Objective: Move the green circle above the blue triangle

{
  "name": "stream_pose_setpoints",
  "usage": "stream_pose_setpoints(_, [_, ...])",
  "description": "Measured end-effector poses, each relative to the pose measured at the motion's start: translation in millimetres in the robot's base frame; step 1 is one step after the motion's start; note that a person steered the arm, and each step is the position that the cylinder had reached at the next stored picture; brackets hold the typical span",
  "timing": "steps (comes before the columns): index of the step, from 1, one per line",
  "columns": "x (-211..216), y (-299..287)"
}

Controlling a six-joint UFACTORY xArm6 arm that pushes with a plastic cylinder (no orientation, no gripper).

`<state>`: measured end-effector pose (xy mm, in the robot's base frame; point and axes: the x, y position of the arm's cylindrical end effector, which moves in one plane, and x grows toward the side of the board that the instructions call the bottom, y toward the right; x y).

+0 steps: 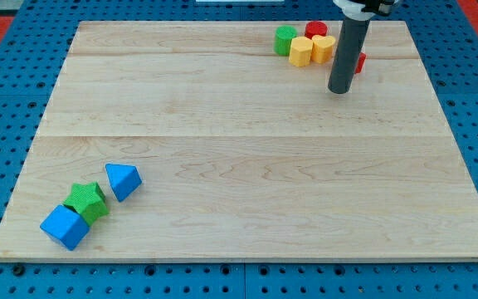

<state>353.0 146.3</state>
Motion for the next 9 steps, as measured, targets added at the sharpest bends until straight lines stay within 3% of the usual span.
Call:
stream_pose_setpoints(2, [15,7])
stream_pose_setpoints(3, [1,78])
stream_pose_setpoints(4, [-82,128])
stream_pose_setpoints(5, [-143,75])
stream_pose_setpoints(6, [-157,41])
stream_pose_setpoints(9, [-161,19])
